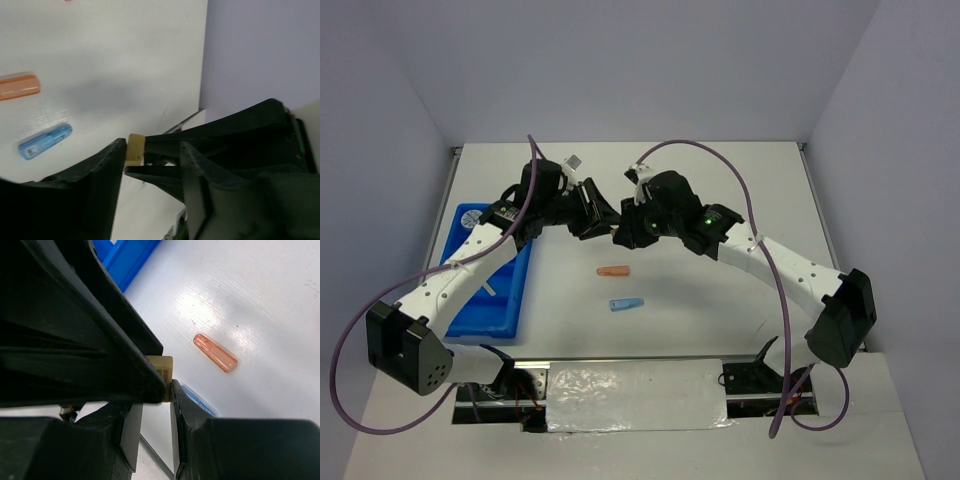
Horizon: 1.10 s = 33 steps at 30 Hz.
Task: Sort the stationery into containers
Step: Pick up the stationery from the center of the board, then place the stationery in the storage box.
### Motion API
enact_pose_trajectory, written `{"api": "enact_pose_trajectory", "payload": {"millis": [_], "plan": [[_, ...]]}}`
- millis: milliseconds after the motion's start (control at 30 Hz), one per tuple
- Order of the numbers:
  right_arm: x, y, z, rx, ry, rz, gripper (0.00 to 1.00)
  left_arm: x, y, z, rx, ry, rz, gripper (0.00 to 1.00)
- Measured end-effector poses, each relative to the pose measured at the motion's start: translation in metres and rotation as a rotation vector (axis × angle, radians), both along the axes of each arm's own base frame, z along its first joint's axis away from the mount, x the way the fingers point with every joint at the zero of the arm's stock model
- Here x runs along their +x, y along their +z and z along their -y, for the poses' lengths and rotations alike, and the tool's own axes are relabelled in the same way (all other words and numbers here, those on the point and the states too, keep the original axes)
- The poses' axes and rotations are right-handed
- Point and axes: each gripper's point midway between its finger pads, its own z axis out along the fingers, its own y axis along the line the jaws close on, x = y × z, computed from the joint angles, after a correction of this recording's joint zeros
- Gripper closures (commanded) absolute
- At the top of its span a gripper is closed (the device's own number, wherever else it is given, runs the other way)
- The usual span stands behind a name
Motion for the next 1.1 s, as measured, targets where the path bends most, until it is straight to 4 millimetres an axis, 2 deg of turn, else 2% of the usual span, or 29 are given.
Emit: {"api": "enact_pose_trajectory", "payload": {"millis": [100, 167, 233, 367, 433, 467, 533, 633, 667, 767, 933, 1033, 1067, 1100], "plan": [[0.002, 0.003, 0.002, 0.011, -0.011, -0.004, 0.78, 0.001, -0.001, 0.0, 0.005, -0.002, 0.001, 0.51], [0.004, 0.007, 0.004, 0.025, -0.023, -0.003, 0.78, 0.001, -0.001, 0.001, 0.001, -0.005, -0.001, 0.52], [0.006, 0.011, 0.008, 0.041, -0.04, -0.005, 0.77, 0.001, 0.002, 0.003, -0.012, -0.011, 0.011, 0.46], [0.008, 0.02, 0.013, 0.082, -0.054, 0.0, 0.77, 0.003, 0.008, 0.006, -0.03, -0.022, 0.032, 0.41], [0.008, 0.023, 0.013, 0.095, -0.051, 0.0, 0.77, 0.003, 0.01, 0.007, -0.039, -0.027, 0.04, 0.43], [0.008, 0.024, 0.012, 0.102, -0.049, -0.001, 0.77, 0.004, 0.011, 0.007, -0.042, -0.028, 0.044, 0.5], [0.007, 0.026, 0.01, 0.112, -0.042, -0.004, 0.77, 0.004, 0.013, 0.008, -0.052, -0.035, 0.051, 0.54], [0.006, 0.027, 0.009, 0.123, -0.031, -0.006, 0.77, 0.004, 0.014, 0.009, -0.055, -0.041, 0.056, 0.68], [0.005, 0.028, 0.008, 0.127, -0.027, -0.005, 0.76, 0.004, 0.013, 0.008, -0.051, -0.04, 0.056, 0.8], [0.005, 0.029, 0.008, 0.134, -0.019, -0.007, 0.76, 0.005, 0.013, 0.008, -0.053, -0.037, 0.056, 1.0], [0.007, 0.028, 0.01, 0.133, -0.031, -0.008, 0.74, 0.005, 0.013, 0.008, -0.053, -0.037, 0.057, 1.0], [0.007, 0.027, 0.009, 0.141, -0.031, -0.018, 0.49, 0.004, 0.012, 0.007, -0.045, -0.035, 0.05, 1.0], [0.007, 0.027, 0.008, 0.146, -0.032, -0.021, 0.14, 0.004, 0.012, 0.007, -0.041, -0.036, 0.042, 1.0], [0.007, 0.027, 0.008, 0.152, -0.035, -0.025, 0.01, 0.003, 0.011, 0.006, -0.031, -0.035, 0.034, 1.0]]}}
